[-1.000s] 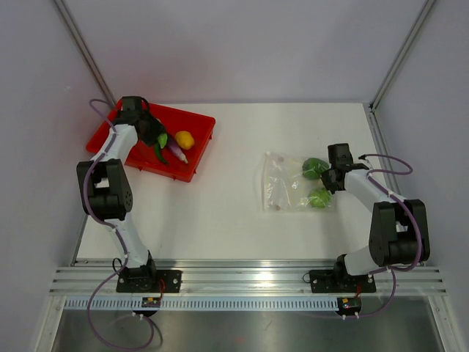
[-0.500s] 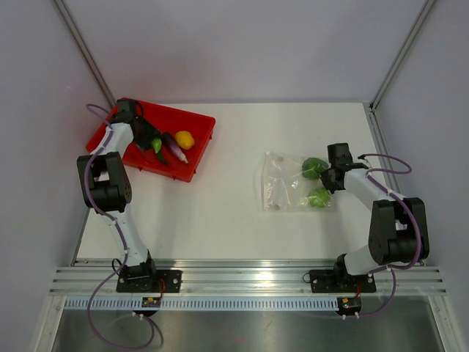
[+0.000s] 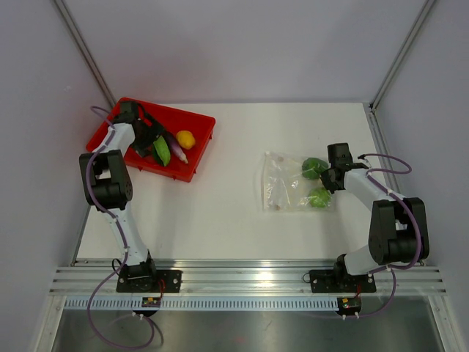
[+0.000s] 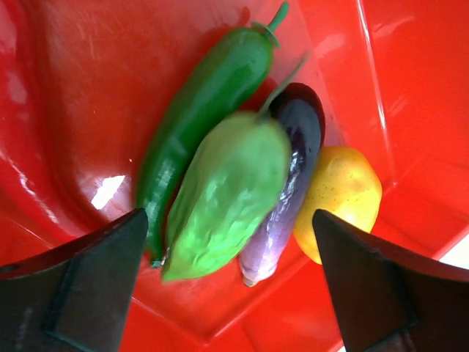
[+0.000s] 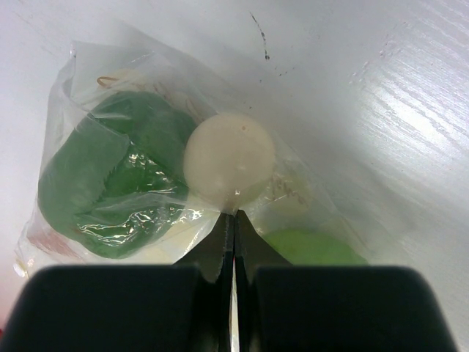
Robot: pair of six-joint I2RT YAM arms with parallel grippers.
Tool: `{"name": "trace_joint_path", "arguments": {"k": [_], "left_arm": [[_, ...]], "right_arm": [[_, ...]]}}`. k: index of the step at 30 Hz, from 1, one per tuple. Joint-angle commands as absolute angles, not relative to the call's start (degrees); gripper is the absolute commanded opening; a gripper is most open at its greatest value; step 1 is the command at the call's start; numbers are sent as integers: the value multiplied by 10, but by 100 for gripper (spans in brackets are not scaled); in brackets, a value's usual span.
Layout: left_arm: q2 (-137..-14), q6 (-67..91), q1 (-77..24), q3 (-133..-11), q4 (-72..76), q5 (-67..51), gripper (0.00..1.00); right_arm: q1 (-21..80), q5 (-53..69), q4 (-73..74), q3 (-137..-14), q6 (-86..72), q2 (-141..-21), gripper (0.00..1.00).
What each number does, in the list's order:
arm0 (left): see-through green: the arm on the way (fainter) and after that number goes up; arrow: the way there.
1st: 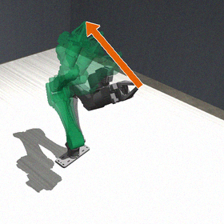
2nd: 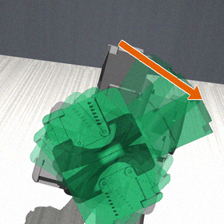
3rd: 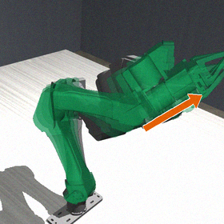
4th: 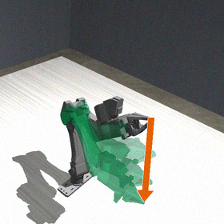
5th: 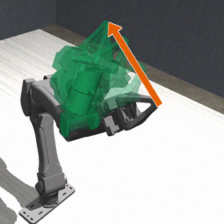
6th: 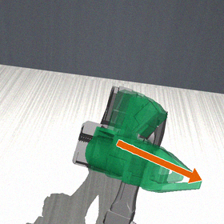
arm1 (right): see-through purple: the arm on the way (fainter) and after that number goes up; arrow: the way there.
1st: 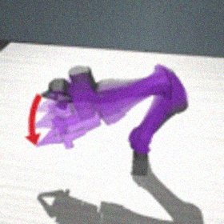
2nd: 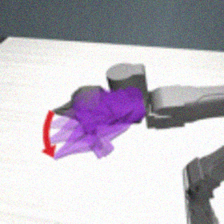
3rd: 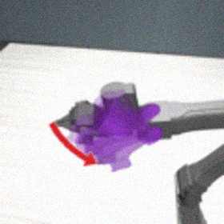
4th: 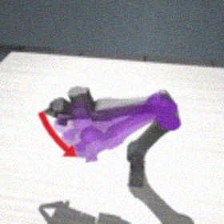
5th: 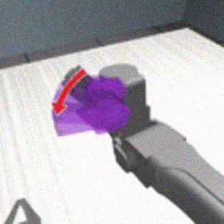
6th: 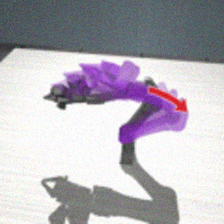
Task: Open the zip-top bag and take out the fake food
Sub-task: Place the fake vegetable in the bin.
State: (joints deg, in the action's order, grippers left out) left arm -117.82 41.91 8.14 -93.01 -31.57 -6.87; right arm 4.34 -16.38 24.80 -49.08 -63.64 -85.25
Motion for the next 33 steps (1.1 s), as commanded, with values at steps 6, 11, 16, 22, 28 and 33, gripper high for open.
{"name": "trace_joint_path", "arguments": {"k": [6, 11, 16, 22, 28, 33], "left_arm": [[-1111, 395, 69, -956, -321, -95, 99], [-1052, 397, 63, -926, -280, -117, 99], [-1013, 413, 40, -918, -287, -105, 98], [-958, 494, -51, -832, -180, -133, 82], [-937, 531, -141, -794, -125, -127, 73], [-914, 535, -213, -737, -73, -102, 68]], "right_arm": [[40, -164, 240, -511, -631, -850, 0], [40, -164, 241, -510, -630, -849, 0], [40, -161, 236, -509, -630, -846, 0], [40, -162, 238, -509, -630, -847, 0], [40, -163, 239, -508, -630, -848, 0], [40, -162, 238, -508, -630, -848, 0]]}}
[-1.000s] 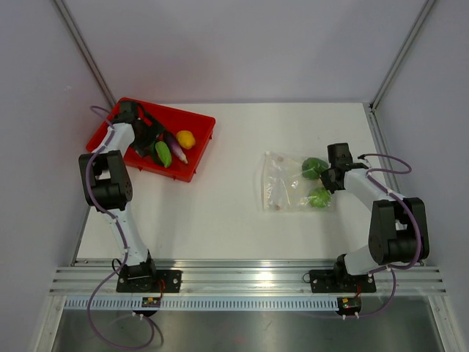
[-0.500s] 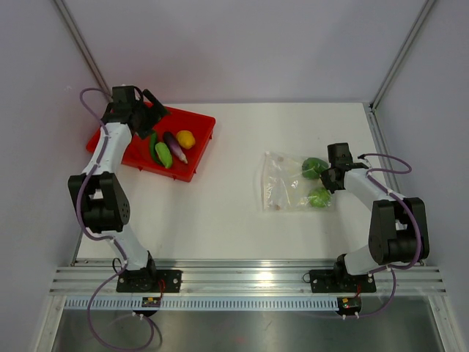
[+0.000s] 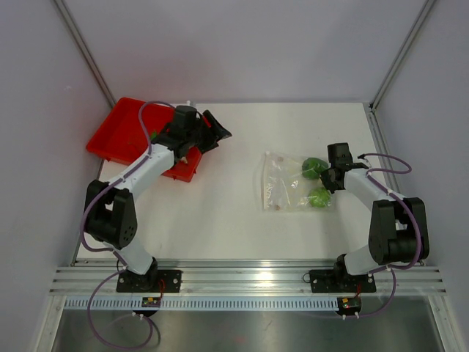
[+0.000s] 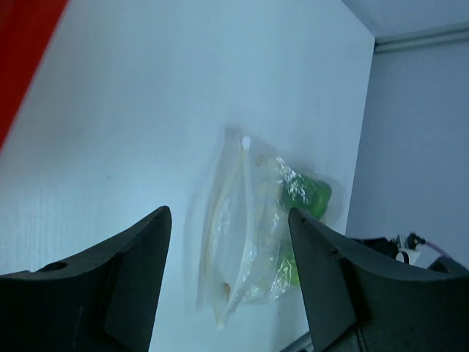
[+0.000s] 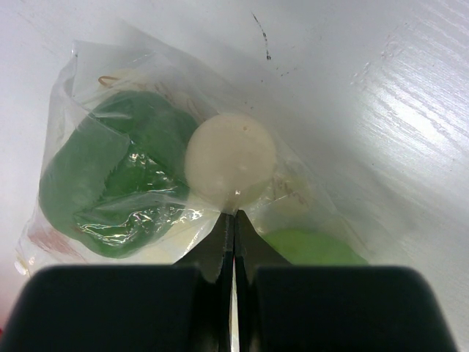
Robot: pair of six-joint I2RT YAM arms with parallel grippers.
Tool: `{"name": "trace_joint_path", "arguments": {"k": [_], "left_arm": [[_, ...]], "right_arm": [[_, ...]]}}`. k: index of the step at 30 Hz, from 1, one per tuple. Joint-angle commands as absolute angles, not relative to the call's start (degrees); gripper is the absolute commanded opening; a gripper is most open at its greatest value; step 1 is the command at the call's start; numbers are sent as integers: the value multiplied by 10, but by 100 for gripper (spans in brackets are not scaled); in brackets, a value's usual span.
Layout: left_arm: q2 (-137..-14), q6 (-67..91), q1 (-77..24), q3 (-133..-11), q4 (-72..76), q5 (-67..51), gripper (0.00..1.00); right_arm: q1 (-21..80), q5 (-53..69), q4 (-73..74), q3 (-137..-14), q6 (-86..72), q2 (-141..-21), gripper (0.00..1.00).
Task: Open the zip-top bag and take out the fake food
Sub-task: Place the fake vegetable in the bin.
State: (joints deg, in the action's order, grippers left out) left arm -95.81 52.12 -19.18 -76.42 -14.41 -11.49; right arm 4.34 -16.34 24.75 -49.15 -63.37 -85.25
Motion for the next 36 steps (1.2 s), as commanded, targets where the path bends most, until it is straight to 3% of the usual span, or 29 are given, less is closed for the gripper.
{"name": "trace_joint_path", "arguments": {"k": [1, 19, 36], "left_arm": [[-911, 536, -229, -725, -51, -103, 67], [-931, 539, -315, -555, 117, -141, 48], [-1090, 592, -334, -579, 220, -248, 34]], "right_arm": [[40, -162, 239, -508, -630, -847, 0], [40, -160, 237, -512, -629, -853, 0], [40, -140, 229, -510, -625, -860, 0]]}}
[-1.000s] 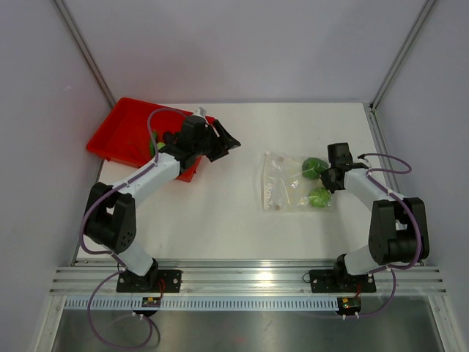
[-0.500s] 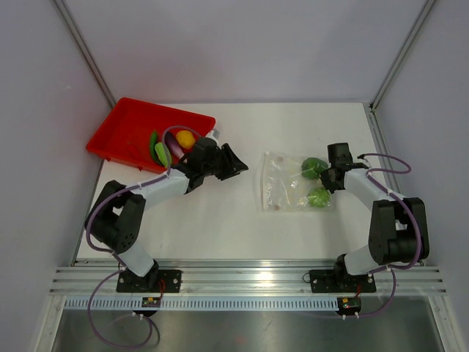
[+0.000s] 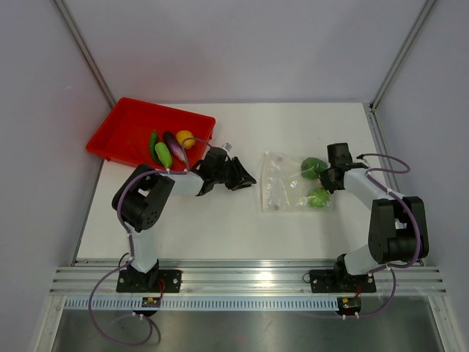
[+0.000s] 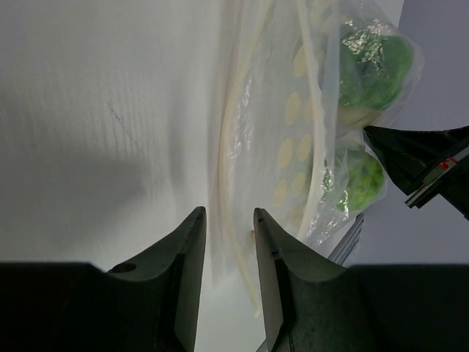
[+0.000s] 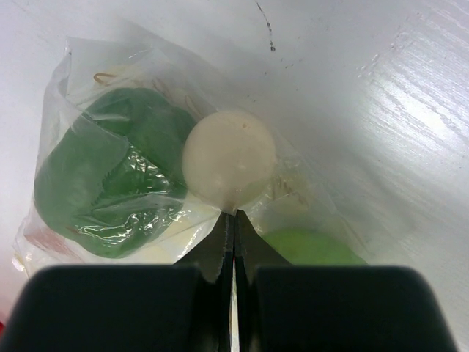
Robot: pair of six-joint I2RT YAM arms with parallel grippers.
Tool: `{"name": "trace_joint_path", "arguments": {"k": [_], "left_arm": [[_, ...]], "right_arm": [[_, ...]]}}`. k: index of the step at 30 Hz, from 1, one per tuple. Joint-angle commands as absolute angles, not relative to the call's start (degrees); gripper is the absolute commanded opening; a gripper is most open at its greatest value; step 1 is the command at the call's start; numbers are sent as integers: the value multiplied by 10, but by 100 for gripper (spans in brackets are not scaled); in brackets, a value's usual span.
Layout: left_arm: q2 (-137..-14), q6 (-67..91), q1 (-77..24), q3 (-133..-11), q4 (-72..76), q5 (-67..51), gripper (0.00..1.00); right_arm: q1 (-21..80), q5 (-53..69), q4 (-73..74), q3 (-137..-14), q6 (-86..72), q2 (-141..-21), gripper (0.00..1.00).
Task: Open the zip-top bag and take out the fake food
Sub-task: Place the fake vegetable in the bin, then adjust the zipper food storage bag at the center of the board.
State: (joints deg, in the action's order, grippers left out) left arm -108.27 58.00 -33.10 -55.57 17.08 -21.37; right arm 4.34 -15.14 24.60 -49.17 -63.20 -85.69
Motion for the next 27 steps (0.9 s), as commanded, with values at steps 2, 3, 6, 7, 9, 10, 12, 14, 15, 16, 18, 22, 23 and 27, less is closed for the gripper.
{"name": "trace_joint_path", "arguments": {"k": [2, 3, 6, 7, 9, 10, 12, 14, 15, 16, 18, 22, 23, 27], "left_arm": [[-1097, 591, -334, -587, 219, -254, 32], [-1104, 591, -333, -589, 223, -258, 31], [-1111, 597, -334, -593, 229, -272, 30], [-1114, 596, -334, -596, 229, -276, 30], [-1120, 593, -334, -602, 226, -279, 26], [-1125, 592, -334, -604, 227, -281, 24], [-1130, 592, -334, -607, 224, -286, 22], [-1134, 592, -334, -609, 225, -287, 20], [-1135, 592, -334, -609, 226, -287, 20], [-1135, 592, -335, -611, 226, -287, 20], [-1139, 592, -336, -613, 225, -288, 19], [-1153, 591, -341, -622, 221, -294, 18], [-1156, 591, -343, -627, 221, -294, 19], [-1171, 592, -350, -639, 224, -305, 24]], "right_arm": [[40, -136, 228, -510, -625, -860, 0], [40, -136, 229, -509, -625, -859, 0], [40, -134, 224, -507, -625, -860, 0], [40, -133, 222, -507, -625, -860, 0], [40, -126, 221, -507, -624, -863, 0], [40, -124, 221, -507, -625, -865, 0], [40, -124, 220, -505, -624, -864, 0], [40, -125, 218, -504, -624, -862, 0], [40, -126, 214, -499, -623, -860, 0], [40, -126, 210, -497, -623, -860, 0], [40, -120, 200, -490, -624, -853, 0], [41, -112, 191, -490, -607, -843, 0], [41, -114, 192, -489, -607, -841, 0], [42, -110, 172, -478, -596, -823, 0]]}}
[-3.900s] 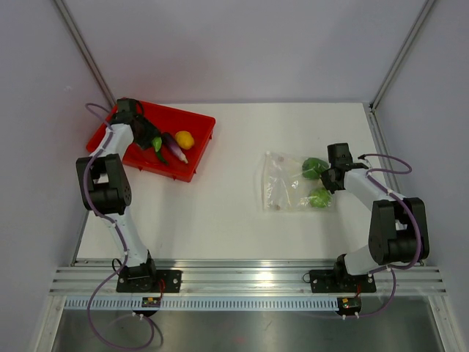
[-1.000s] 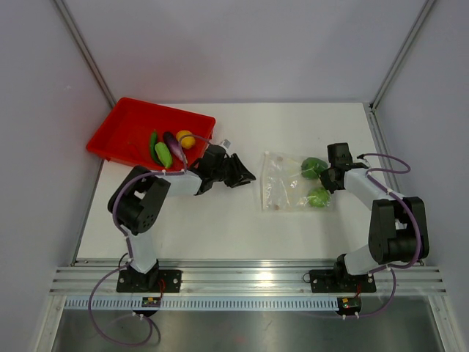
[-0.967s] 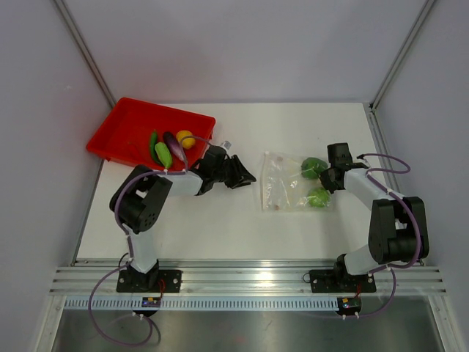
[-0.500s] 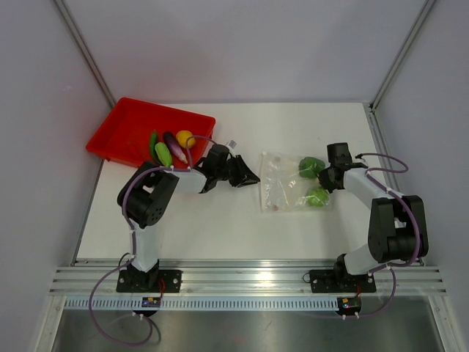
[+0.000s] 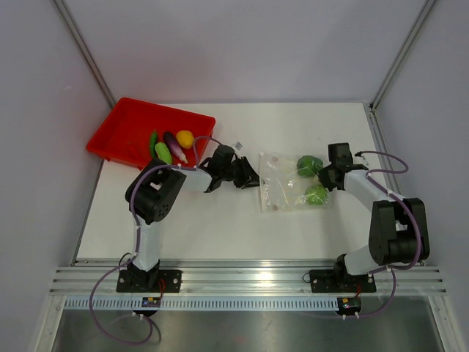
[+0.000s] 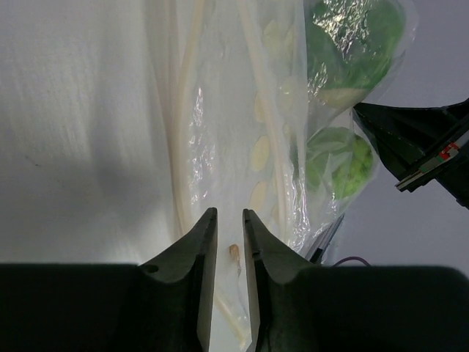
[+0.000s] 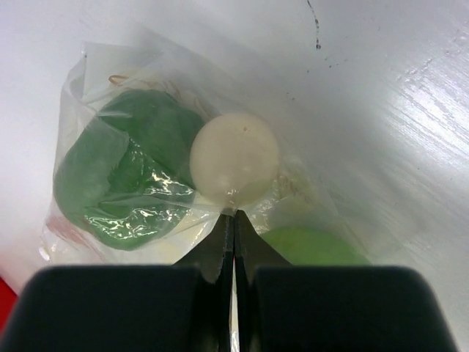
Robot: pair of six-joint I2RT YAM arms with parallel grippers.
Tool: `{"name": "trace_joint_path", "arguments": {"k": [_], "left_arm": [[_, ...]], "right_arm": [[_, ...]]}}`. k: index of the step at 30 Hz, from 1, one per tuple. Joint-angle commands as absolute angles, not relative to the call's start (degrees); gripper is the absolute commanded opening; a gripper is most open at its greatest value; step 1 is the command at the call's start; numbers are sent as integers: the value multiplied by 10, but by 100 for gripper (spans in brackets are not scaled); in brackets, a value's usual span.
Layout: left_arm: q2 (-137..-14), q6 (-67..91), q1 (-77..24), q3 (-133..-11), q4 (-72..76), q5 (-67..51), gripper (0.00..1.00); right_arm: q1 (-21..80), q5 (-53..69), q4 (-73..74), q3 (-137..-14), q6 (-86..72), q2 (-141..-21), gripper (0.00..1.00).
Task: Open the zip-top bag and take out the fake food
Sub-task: Adjust the zipper food storage bag at the center of the board.
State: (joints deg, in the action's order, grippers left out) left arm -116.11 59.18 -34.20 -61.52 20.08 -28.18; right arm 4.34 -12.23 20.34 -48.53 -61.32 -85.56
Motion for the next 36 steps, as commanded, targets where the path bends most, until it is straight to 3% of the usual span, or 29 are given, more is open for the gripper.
{"name": "trace_joint_path", "arguments": {"k": [1, 6, 18, 27, 30, 32, 35, 36], "left_arm": [[-1172, 592, -351, -639, 224, -306, 25], [-1180, 586, -359, -649, 216, -301, 36], [-1194, 586, -364, -658, 228, -308, 45], [-1204, 584, -364, -668, 217, -309, 54], [-1207, 577, -364, -672, 201, -308, 54], [-1205, 577, -364, -671, 200, -307, 55], [-1204, 577, -364, -671, 200, -308, 55], [-1204, 577, -364, -671, 200, -308, 55]], "right_arm": [[45, -110, 167, -475, -593, -817, 0], [72, -123, 135, -461, -574, -777, 0], [140, -180, 123, -467, -516, -730, 0], [139, -185, 161, -498, -526, -779, 2], [139, -159, 181, -530, -500, -815, 18], [140, -145, 181, -535, -491, -827, 22], [139, -140, 172, -527, -490, -815, 43], [139, -140, 171, -523, -489, -811, 58]]}}
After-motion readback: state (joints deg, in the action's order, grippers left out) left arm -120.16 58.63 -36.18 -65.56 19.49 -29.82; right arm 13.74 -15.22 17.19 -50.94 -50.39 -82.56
